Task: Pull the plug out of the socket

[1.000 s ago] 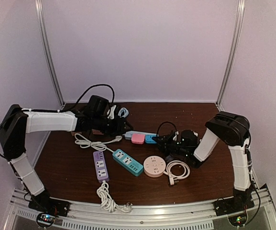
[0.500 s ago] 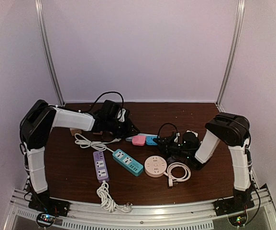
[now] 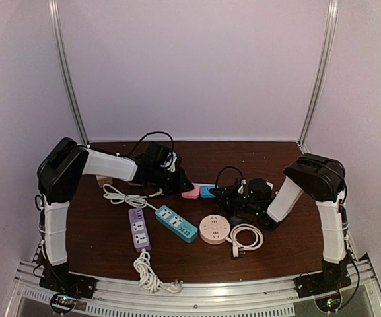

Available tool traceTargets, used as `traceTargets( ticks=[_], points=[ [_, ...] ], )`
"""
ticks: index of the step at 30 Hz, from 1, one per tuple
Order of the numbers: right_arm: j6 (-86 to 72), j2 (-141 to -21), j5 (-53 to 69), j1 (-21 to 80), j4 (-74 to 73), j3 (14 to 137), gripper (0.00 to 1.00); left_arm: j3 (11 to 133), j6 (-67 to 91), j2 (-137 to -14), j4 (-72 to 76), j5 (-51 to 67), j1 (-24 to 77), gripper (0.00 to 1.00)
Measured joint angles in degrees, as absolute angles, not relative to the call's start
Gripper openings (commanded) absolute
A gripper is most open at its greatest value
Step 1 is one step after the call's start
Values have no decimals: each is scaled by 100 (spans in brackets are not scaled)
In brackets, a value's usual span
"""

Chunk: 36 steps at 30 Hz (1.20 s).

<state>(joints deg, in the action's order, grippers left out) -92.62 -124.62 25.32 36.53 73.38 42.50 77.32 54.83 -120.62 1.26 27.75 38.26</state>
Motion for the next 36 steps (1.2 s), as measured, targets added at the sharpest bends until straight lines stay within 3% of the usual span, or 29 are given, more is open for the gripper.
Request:
traceTargets(
  ticks=[13,36],
  points=[
    [-8995,-12495,2650,3601,7297,4313,0,8014,5575,-12221,-154,2644,3826,0],
    [-8680,-12405,3017,3461,7286,4397,0,7988,5634,-12324,95,2528,3826,0]
  ],
)
